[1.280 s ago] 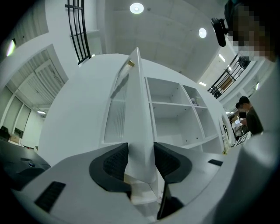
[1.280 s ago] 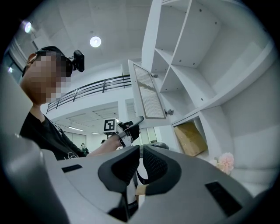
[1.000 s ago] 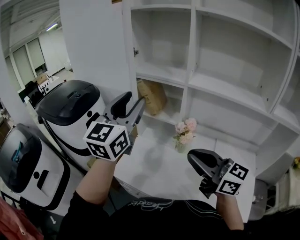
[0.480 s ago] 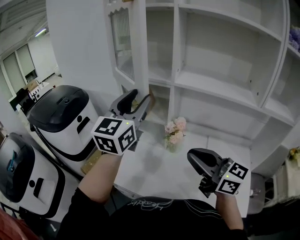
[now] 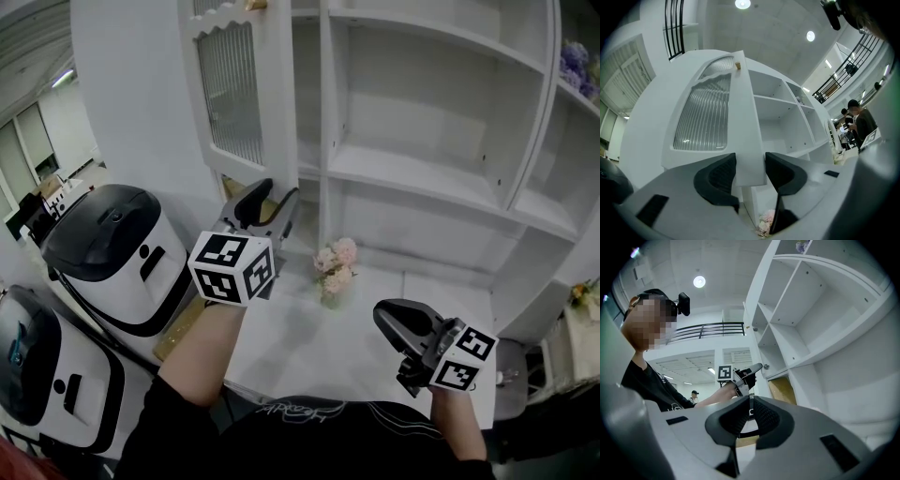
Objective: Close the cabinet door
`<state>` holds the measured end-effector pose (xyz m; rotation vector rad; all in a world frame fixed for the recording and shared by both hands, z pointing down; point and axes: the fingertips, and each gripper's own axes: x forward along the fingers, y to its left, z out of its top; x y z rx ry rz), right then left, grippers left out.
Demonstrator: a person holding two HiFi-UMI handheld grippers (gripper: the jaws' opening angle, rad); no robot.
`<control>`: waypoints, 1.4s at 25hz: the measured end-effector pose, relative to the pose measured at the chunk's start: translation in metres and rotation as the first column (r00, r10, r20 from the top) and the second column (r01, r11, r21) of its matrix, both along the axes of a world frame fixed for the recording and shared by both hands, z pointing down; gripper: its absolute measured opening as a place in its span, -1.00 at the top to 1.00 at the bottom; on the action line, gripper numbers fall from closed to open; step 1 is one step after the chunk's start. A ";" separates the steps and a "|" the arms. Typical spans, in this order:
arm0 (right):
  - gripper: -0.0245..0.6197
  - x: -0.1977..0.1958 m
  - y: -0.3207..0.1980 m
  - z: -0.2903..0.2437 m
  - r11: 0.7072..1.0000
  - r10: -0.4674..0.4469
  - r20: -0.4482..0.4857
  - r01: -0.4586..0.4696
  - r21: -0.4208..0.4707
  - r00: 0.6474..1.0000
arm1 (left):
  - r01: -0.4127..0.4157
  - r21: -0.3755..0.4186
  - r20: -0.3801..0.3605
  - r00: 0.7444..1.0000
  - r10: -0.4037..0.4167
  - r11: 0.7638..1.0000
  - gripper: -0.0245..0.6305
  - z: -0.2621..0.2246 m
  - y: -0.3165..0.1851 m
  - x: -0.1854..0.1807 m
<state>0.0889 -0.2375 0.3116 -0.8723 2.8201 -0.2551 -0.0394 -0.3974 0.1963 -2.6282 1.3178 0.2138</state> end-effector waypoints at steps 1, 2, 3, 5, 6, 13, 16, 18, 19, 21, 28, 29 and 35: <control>0.76 0.001 -0.001 0.001 1.000 0.005 -0.002 -0.005 -0.001 1.000 | -0.002 0.002 0.000 1.000 0.002 1.000 0.26 0.000 -0.002 0.002; 0.76 0.003 -0.003 0.001 1.000 0.010 -0.002 -0.010 -0.003 1.000 | -0.005 0.004 0.000 1.000 0.005 1.000 0.26 0.000 -0.005 0.005; 0.76 0.005 -0.005 0.002 1.000 0.014 -0.003 -0.014 -0.006 1.000 | -0.008 0.005 0.001 1.000 0.008 1.000 0.26 0.000 -0.008 0.008; 0.76 0.009 -0.008 0.003 1.000 0.021 -0.003 -0.021 -0.011 1.000 | -0.013 0.001 0.001 1.000 0.013 1.000 0.27 0.000 -0.013 0.013; 0.76 0.010 -0.010 0.004 1.000 0.024 -0.003 -0.024 -0.013 1.000 | -0.015 -0.003 0.000 1.000 0.015 1.000 0.27 0.000 -0.016 0.016; 0.76 0.013 -0.021 0.006 0.999 0.036 -0.007 -0.036 -0.013 0.999 | -0.022 -0.014 0.001 1.000 0.022 1.000 0.31 0.000 -0.036 0.029; 0.76 0.017 -0.027 0.007 0.999 0.047 -0.006 -0.047 -0.014 0.999 | -0.023 -0.019 0.007 1.000 0.023 1.000 0.33 0.000 -0.045 0.034; 0.76 0.019 -0.031 0.008 0.999 0.052 -0.007 -0.052 -0.015 0.999 | -0.019 -0.018 0.009 1.000 0.019 1.000 0.35 0.000 -0.051 0.037; 0.76 0.019 -0.033 0.008 0.998 0.054 -0.007 -0.054 -0.015 0.999 | -0.015 -0.018 0.006 1.000 0.015 1.000 0.37 0.000 -0.055 0.037; 0.76 0.022 -0.038 0.008 0.998 0.058 -0.005 -0.058 -0.014 0.998 | -0.005 -0.019 -0.011 1.000 0.005 1.000 0.49 -0.001 -0.063 0.037; 0.76 0.030 -0.055 0.008 0.997 0.073 0.002 -0.073 -0.019 0.997 | 0.031 -0.027 0.011 0.999 -0.030 0.999 0.71 -0.001 -0.088 0.044; 0.76 0.030 -0.057 0.007 0.997 0.075 0.004 -0.075 -0.018 0.997 | 0.034 -0.029 0.014 0.999 -0.033 0.999 0.73 -0.002 -0.091 0.044; 0.76 0.032 -0.064 0.004 0.996 0.090 0.010 -0.090 -0.019 0.996 | 0.040 -0.041 -0.004 0.999 -0.040 0.998 0.81 -0.002 -0.103 0.042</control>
